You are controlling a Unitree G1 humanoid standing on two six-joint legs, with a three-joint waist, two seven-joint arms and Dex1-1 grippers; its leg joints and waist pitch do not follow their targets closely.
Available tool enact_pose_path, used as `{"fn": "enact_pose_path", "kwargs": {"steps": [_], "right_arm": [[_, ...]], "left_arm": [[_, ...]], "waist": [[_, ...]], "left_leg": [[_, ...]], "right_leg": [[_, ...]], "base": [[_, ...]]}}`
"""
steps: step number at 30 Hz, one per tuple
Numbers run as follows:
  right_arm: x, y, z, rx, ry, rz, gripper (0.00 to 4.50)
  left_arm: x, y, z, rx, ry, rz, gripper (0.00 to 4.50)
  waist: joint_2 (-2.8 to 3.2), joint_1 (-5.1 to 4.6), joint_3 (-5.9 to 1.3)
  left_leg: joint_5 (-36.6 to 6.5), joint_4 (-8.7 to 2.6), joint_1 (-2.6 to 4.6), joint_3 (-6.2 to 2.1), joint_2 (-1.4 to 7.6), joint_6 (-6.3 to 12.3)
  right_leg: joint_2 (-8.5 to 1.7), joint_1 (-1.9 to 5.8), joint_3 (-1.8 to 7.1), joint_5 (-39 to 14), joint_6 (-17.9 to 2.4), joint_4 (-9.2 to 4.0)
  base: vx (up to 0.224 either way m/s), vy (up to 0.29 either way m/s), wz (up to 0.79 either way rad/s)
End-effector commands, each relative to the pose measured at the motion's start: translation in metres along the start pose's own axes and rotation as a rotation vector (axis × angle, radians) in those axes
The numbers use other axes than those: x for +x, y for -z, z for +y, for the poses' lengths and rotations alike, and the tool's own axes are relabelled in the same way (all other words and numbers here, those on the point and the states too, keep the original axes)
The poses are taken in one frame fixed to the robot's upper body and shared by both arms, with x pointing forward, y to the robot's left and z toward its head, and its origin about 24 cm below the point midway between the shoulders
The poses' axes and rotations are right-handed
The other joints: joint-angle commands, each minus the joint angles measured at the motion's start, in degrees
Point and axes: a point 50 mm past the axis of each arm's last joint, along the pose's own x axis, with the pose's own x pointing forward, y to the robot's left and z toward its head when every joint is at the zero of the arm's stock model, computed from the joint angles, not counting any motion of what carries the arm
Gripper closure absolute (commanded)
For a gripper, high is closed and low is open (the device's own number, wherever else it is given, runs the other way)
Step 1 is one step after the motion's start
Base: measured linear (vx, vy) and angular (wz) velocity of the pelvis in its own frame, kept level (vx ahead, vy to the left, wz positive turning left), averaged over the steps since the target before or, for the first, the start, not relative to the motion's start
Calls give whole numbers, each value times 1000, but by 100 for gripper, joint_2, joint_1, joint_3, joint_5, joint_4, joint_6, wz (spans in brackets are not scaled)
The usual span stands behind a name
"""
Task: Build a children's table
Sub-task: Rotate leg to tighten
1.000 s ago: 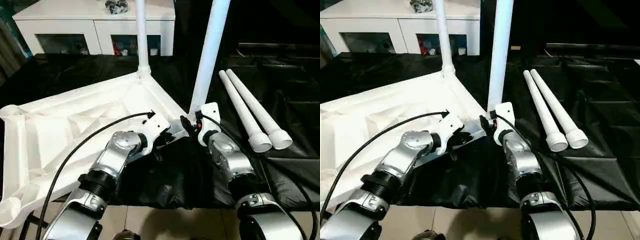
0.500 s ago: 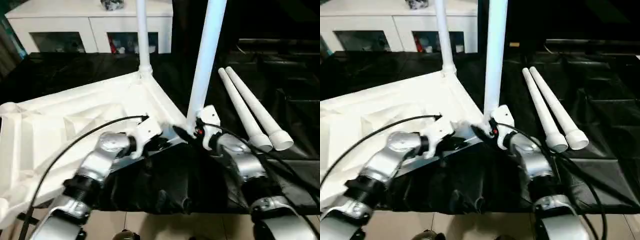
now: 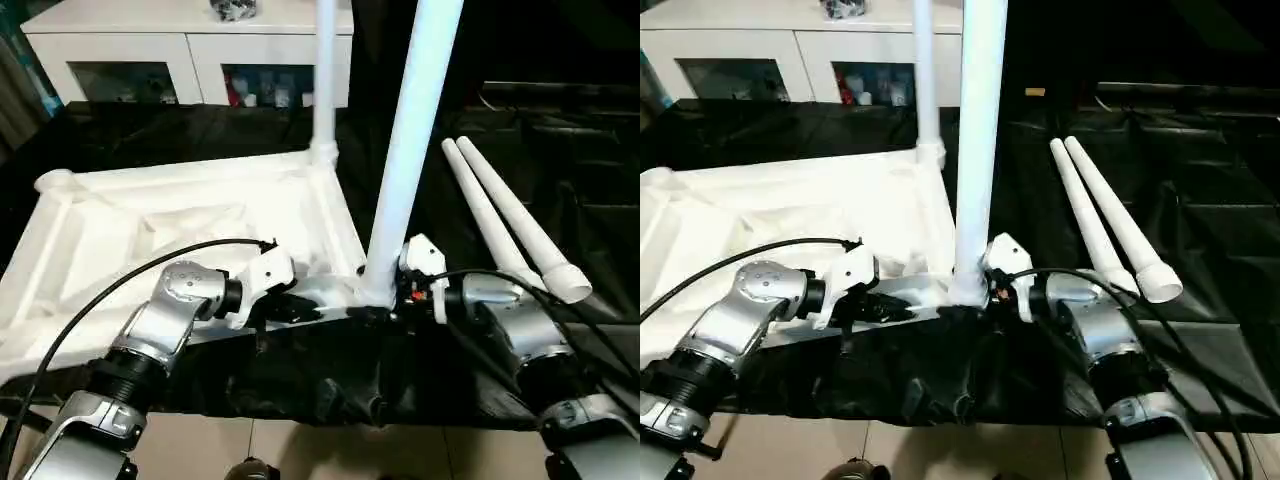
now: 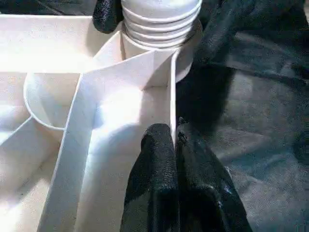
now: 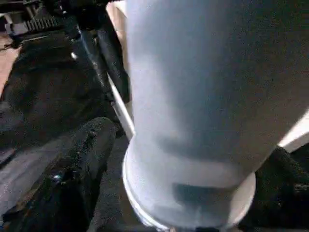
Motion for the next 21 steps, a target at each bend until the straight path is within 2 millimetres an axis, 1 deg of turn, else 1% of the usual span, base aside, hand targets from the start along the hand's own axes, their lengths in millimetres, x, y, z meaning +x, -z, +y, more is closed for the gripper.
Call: {"fn": "enact_pose_path", "kwargs": {"steps": [1,2,3,5,6,7,8,9,10,11,12,13,14,15,16,17,18,19,20,21], "right_arm": [[16,-2,10,1,-107,10,107],[17,-3,12,13,-121,-7,120],[17,-3,12,15,-123,-9,120],[18,-2,15,21,-135,-15,145],[19,-2,16,30,-130,-22,156],[19,-1,17,41,-124,-30,164],[20,-1,18,48,-111,-36,164],[21,0,17,59,-65,-46,172],[22,1,16,65,-39,-51,172],[24,2,13,57,39,-56,174],[24,2,13,57,39,-56,176],[27,4,7,70,142,-48,178],[31,6,2,88,260,-48,178],[36,11,-2,153,395,-43,179],[36,11,-2,153,395,-43,180],[40,14,-4,201,471,-36,180],[42,15,-4,217,503,-36,180],[50,16,-4,261,587,-34,180],[50,16,-4,261,587,-34,180],[55,15,-3,285,622,-35,180]], "left_arm": [[8,-14,-1,34,40,-41,450],[7,-14,-2,31,47,-43,450],[7,-14,-2,31,48,-43,450],[8,-13,-3,28,53,-45,450],[9,-13,-3,22,47,-51,450],[9,-13,-3,16,40,-57,450],[10,-13,-3,11,33,-63,450],[12,-14,-2,2,9,-67,450],[13,-14,-1,1,-5,-67,450],[16,-14,1,-3,-44,-60,450],[16,-14,1,-3,-44,-60,450],[19,-15,4,-9,-90,-56,450],[24,-16,8,-20,-153,-55,450],[31,-19,13,-40,-228,-56,450],[31,-19,13,-40,-228,-56,450],[36,-22,15,-54,-273,-56,450],[41,-24,15,-60,-293,-60,450],[52,-30,15,-78,-345,-70,450],[52,-30,15,-78,-345,-70,450],[58,-35,14,-84,-361,-77,450]], "waist": [[-63,23,-404],[-60,28,-411],[-61,34,-413],[-61,52,-423],[-37,58,-427],[-30,58,-431],[-36,58,-427],[-31,56,-428],[-19,52,-417],[-29,42,-414],[-26,31,-400],[7,21,-393],[11,-2,-380],[5,-26,-361],[10,-71,-341],[-8,-107,-337],[-1,-107,-333],[10,-124,-321],[6,-119,-326],[-1,-123,-328]], "left_leg": [[-1576,-410,106,-134,282,185],[-1540,-404,106,-130,277,200],[-1516,-402,103,-130,277,215],[-1423,-394,98,-126,279,239],[-1395,-390,102,-123,280,244],[-1378,-390,100,-125,279,240],[-1381,-392,98,-123,280,243],[-1411,-392,99,-125,276,232],[-1471,-399,109,-123,280,194],[-1549,-409,107,-133,277,141],[-1624,-417,116,-136,272,109],[-1719,-425,117,-157,270,27],[-1884,-435,132,-164,253,-31],[-1963,-442,140,-163,254,-72],[-2171,-449,197,-169,238,-173],[-2322,-445,205,-195,221,-205],[-2385,-441,223,-201,217,-198],[-2435,-445,223,-200,229,-186],[-2538,-438,262,-219,216,-189],[-2570,-436,257,-217,208,-169]], "right_leg": [[-390,242,305,-1767,-1202,-402],[-382,245,304,-1704,-1217,-395],[-383,250,303,-1671,-1228,-391],[-383,252,304,-1536,-1262,-375],[-378,247,303,-1458,-1280,-373],[-367,253,301,-1376,-1294,-361],[-367,253,302,-1358,-1292,-365],[-370,256,298,-1367,-1301,-365],[-372,241,304,-1449,-1287,-381],[-386,246,302,-1604,-1248,-398],[-382,234,300,-1729,-1222,-413],[-398,238,299,-1956,-1141,-428],[-397,237,289,-2198,-1065,-471],[-390,215,290,-2337,-1021,-498],[-387,175,281,-2625,-964,-543],[-398,192,253,-2959,-829,-582],[-407,178,243,-3120,-759,-611],[-404,152,256,-3229,-679,-639],[-397,140,223,-3359,-603,-678],[-394,146,218,-3382,-568,-679]], "base": [[0,0,0],[0,0,0],[0,0,0],[0,0,0],[0,0,0],[0,0,0],[0,0,0],[0,0,0],[0,0,0],[0,0,0],[0,0,0],[0,0,0],[0,0,0],[0,0,0],[0,0,0],[0,0,0],[0,0,0],[0,0,0],[0,0,0],[0,0,0]]}}
